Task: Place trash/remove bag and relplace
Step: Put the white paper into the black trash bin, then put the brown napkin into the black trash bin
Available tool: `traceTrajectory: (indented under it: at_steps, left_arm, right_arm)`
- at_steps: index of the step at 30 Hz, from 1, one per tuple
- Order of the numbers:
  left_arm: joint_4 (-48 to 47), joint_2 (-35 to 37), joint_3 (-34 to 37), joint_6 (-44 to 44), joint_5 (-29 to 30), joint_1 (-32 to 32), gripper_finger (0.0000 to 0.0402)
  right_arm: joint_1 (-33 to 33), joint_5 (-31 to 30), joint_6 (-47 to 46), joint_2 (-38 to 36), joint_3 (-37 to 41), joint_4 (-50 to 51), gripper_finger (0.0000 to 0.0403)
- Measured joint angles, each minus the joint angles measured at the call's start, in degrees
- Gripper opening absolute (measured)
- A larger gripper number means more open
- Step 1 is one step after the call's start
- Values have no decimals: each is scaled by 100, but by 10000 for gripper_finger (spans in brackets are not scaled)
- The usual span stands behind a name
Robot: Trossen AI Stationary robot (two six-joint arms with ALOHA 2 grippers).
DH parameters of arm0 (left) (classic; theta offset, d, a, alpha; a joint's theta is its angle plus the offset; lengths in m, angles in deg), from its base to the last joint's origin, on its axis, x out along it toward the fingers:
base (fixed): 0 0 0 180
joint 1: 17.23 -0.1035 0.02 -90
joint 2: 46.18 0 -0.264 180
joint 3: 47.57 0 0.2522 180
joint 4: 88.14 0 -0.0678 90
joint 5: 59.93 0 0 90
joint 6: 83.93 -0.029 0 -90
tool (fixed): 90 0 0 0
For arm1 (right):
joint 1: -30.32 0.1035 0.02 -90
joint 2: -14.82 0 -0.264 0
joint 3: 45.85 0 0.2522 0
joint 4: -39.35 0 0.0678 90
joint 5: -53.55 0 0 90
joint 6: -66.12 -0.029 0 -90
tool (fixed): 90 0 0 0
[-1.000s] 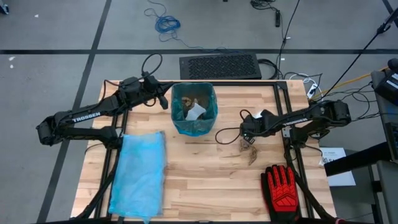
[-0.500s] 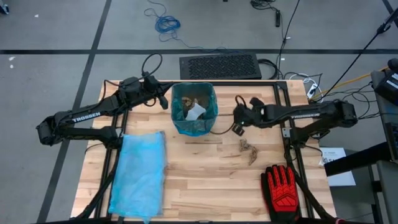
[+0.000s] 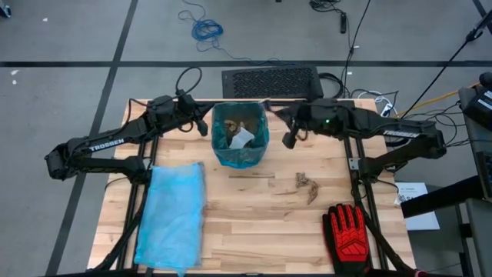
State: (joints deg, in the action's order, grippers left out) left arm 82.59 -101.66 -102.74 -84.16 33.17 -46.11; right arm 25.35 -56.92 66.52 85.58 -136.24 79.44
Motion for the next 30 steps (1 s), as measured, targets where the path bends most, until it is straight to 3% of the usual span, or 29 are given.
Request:
traceTrajectory:
  at_steps: [4,7,12,17,22,25,30]
  left_arm:
    - [-87,2,0,0,6,2,0]
    - [-88,0,0,0,11,2,0]
    - [-87,1,0,0,17,1,0]
    - [-97,2,0,50,19,1,0]
    - [-99,2,0,138,22,0,0]
    - [-104,1,0,137,22,1,0]
    - [-103,2,0,119,24,0,0]
  right_arm:
    - [-98,1276,60,218,3,-703,0]
    - [-176,1797,-80,543,3,-777,0]
    - [-184,1871,18,1116,10,-610,29]
    - [-202,1463,77,1294,14,-611,113]
    - [-297,1444,-59,932,12,-238,195]
    - [-333,1446,-413,583,7,630,209]
    - [-282,1476,-1429,292,16,2627,193]
